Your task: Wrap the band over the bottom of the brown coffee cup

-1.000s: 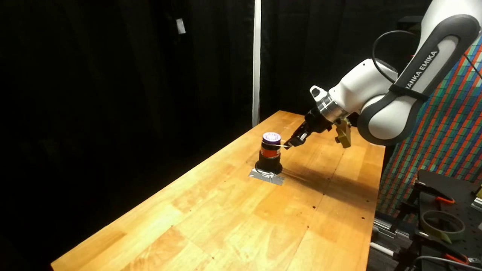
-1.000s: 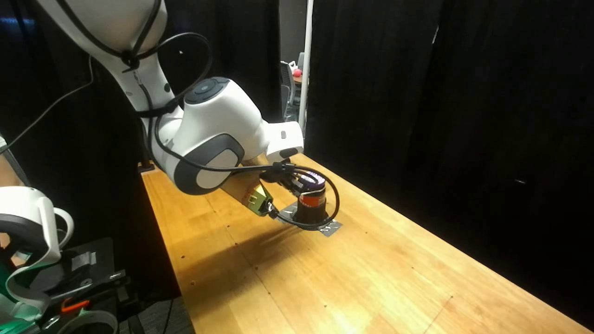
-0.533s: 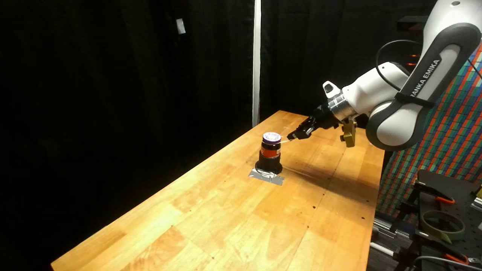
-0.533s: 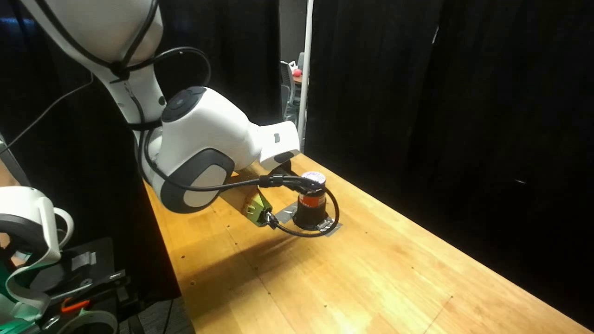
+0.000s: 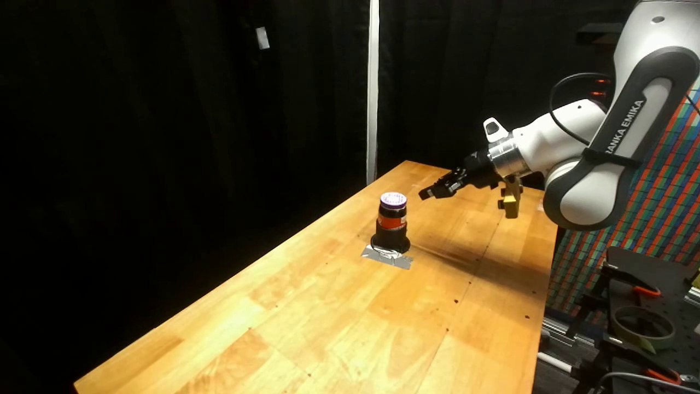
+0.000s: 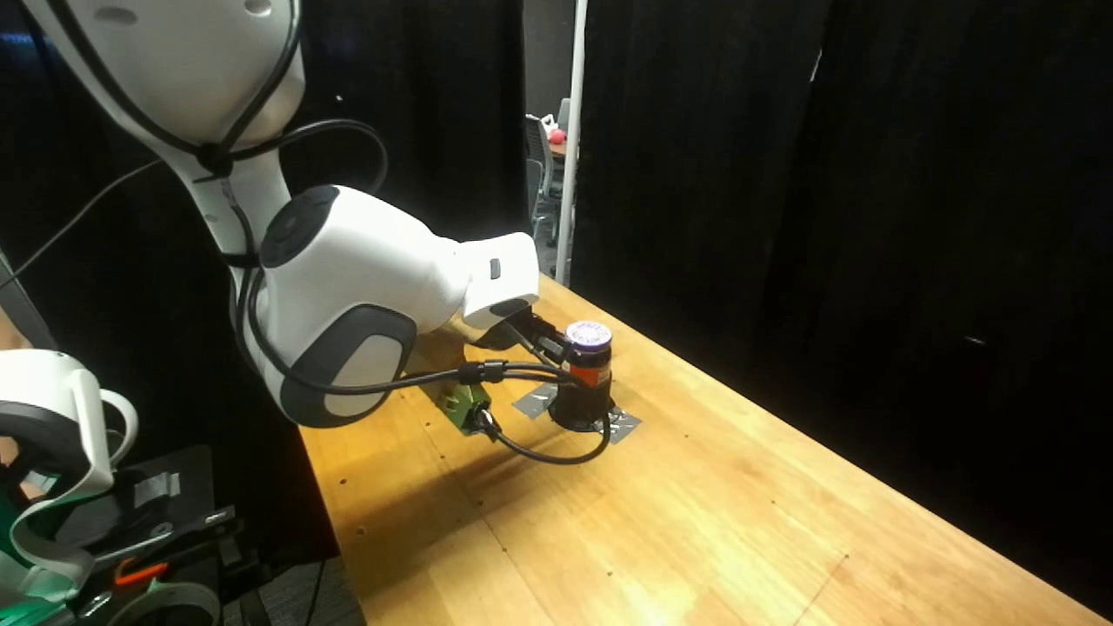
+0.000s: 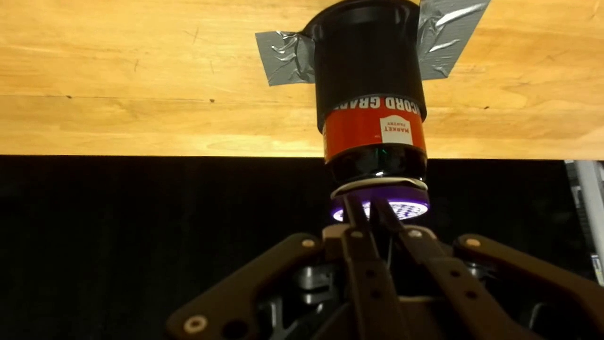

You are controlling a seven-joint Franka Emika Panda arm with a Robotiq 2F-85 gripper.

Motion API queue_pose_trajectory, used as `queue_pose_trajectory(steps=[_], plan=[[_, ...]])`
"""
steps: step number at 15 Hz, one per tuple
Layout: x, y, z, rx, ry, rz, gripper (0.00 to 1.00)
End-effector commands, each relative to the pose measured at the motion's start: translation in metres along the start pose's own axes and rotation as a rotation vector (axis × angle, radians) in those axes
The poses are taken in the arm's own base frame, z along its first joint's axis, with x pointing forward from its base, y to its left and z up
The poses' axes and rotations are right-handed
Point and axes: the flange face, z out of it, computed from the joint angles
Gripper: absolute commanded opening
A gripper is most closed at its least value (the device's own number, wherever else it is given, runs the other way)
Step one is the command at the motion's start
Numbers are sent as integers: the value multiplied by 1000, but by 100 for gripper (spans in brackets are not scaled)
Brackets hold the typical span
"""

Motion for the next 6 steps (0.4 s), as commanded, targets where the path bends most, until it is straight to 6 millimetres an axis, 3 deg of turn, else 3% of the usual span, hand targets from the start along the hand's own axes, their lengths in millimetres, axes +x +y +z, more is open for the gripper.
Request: queue_pose_trajectory(steps=[1,2,3,5,6], plan=[[-4,2,-8,16,41,35,27],[-5,2,-6,27,11,47,37],[-4,1,-2,8,7,26,17],[-6,1,-2,16,1,36,33],[-6,2,-2,16,0,37,37]])
